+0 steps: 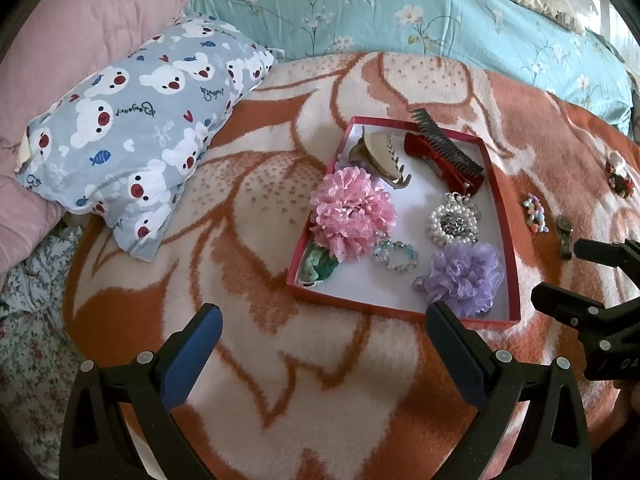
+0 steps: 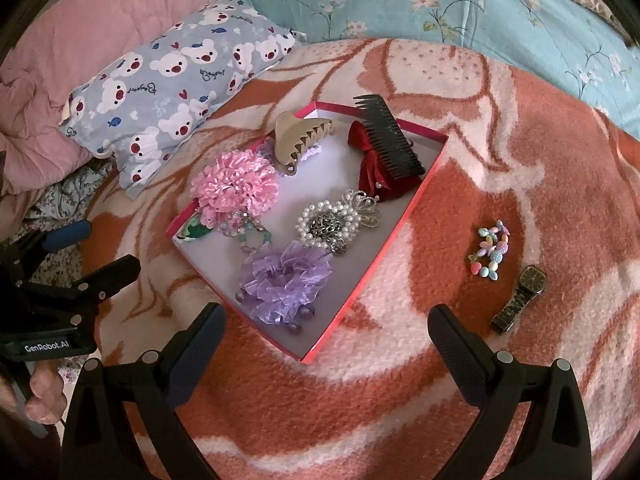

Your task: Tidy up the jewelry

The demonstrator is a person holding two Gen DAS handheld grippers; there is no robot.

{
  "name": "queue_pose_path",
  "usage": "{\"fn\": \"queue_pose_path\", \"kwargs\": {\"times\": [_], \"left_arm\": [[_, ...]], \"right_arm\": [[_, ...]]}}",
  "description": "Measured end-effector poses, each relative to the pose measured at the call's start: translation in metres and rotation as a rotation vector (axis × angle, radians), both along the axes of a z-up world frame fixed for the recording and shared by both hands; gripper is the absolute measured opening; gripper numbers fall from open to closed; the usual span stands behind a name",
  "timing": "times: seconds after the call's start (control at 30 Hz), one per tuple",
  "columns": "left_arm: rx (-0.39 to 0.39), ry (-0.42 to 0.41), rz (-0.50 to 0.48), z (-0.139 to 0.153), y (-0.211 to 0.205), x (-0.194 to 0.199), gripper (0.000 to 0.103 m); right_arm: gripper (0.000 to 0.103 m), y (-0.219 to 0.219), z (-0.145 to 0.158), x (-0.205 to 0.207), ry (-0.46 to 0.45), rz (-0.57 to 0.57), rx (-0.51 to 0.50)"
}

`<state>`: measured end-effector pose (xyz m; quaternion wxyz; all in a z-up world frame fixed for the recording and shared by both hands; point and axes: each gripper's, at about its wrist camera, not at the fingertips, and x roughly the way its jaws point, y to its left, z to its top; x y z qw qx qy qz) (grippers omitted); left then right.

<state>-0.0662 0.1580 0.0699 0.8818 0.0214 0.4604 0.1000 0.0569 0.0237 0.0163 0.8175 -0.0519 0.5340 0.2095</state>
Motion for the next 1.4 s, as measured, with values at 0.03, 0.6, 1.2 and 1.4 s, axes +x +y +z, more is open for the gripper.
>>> {"fn": "queue_pose_path", "kwargs": {"times": [0.03,0.6,1.2,1.4], "left_arm": [[0.001,0.0,0.0,-0.0001,0.0,0.0001,0.102],[0.016,-0.011,-0.002,-0.0004,-0.0006,-0.001,0.102],[0.002,-0.002,0.003,-0.0028,-0.0016,0.0005,0.102],[0.002,-0.001,0.001,-0.0037,-0.0027,0.001,0.102]], "right_arm": [[0.101,0.0,0.0,0.0,-0.001,0.001,0.001],[0.101,0.003,-0.0015,-0.0013,-0.002,0.001,0.0],[0.101,0.0025,-0.0022,-0.0013,0.0,-0.002,0.001],[0.101,0.0026,-0.0035,-0.0032,0.002,-0.006,0.003]]}}
